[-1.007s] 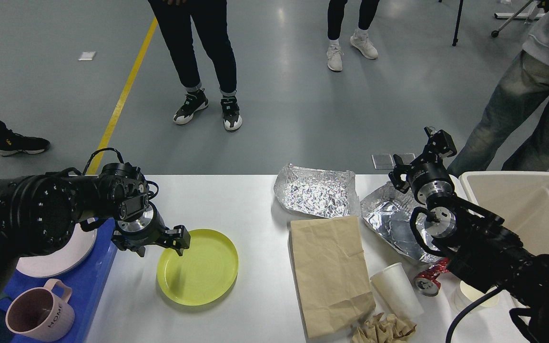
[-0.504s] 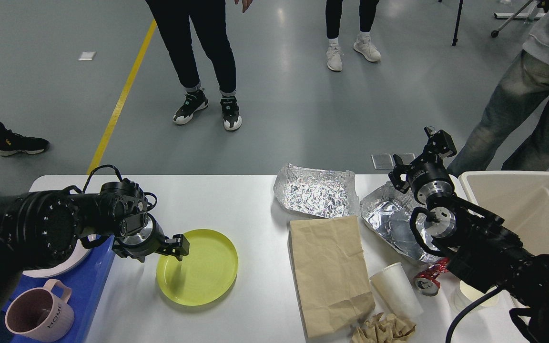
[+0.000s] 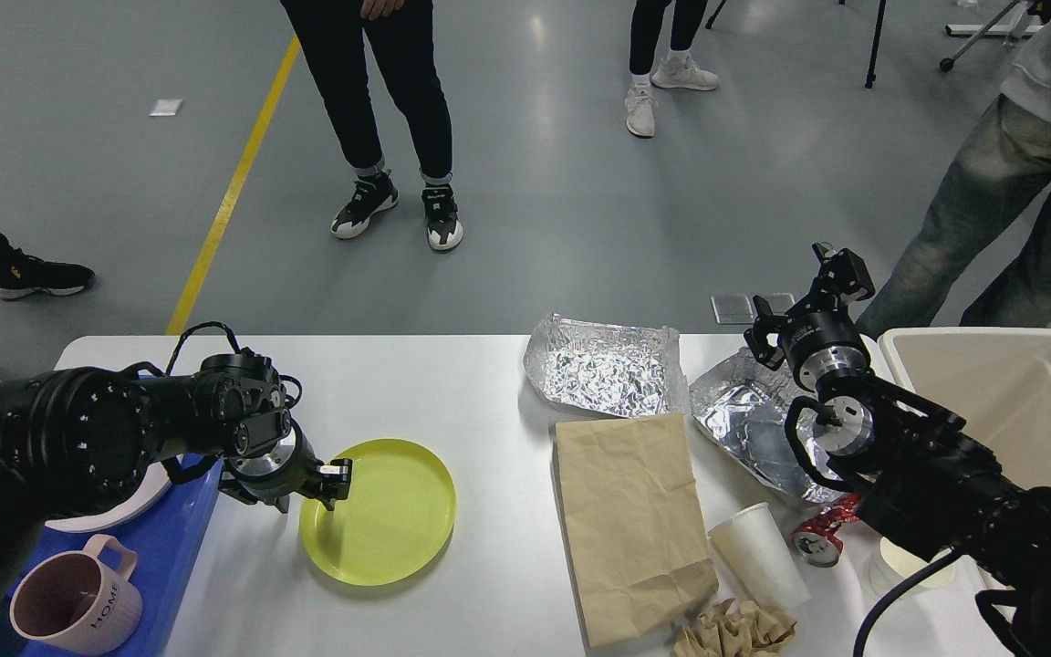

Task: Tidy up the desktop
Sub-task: 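Lower the left gripper to the yellow plate rim and grip it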

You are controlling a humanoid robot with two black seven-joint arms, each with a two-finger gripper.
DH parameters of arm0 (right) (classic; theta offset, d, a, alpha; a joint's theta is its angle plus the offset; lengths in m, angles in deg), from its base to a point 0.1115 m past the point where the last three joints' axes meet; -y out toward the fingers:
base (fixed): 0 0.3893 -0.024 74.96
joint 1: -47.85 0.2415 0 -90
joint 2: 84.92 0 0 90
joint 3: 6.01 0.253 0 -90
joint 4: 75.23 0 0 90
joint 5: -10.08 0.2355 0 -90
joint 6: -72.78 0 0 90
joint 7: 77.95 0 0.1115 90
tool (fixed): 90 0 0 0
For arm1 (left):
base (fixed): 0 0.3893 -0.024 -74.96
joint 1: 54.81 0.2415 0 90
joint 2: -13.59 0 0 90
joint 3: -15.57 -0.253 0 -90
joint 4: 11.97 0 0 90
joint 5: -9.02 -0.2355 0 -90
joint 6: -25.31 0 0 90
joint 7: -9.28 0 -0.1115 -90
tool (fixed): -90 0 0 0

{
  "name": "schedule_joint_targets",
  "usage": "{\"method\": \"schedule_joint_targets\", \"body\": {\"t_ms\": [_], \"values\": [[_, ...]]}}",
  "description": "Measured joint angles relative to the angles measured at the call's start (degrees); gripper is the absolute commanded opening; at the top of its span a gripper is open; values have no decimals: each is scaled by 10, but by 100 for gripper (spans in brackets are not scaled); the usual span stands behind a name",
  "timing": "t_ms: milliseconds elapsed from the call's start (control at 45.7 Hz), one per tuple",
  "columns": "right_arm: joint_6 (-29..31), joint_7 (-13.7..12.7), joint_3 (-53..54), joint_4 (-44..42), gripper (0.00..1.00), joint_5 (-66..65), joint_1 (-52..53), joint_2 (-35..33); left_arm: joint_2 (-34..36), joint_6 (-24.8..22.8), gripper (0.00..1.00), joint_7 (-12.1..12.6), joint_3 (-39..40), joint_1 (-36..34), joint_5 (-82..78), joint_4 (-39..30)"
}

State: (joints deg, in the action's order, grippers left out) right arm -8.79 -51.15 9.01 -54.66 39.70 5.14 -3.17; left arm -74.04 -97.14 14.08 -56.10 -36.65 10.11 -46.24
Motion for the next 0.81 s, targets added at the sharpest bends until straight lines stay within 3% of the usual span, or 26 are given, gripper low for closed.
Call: {"method": "schedule_joint_targets", "body": {"t_ms": [263, 547, 657, 810], "values": [[0, 0, 0, 0, 100, 0, 0, 0, 1, 7, 47, 8, 10, 8, 1, 0], [0, 0, 0, 0, 100, 0, 0, 0, 1, -4, 18, 8, 10, 9, 0, 0], [0, 0, 0, 0, 100, 0, 0, 0, 1, -24, 1, 9, 10, 9, 0, -1], [0, 0, 0, 0, 100, 0, 0, 0, 2, -51, 0, 10, 9, 6, 0, -1]]}}
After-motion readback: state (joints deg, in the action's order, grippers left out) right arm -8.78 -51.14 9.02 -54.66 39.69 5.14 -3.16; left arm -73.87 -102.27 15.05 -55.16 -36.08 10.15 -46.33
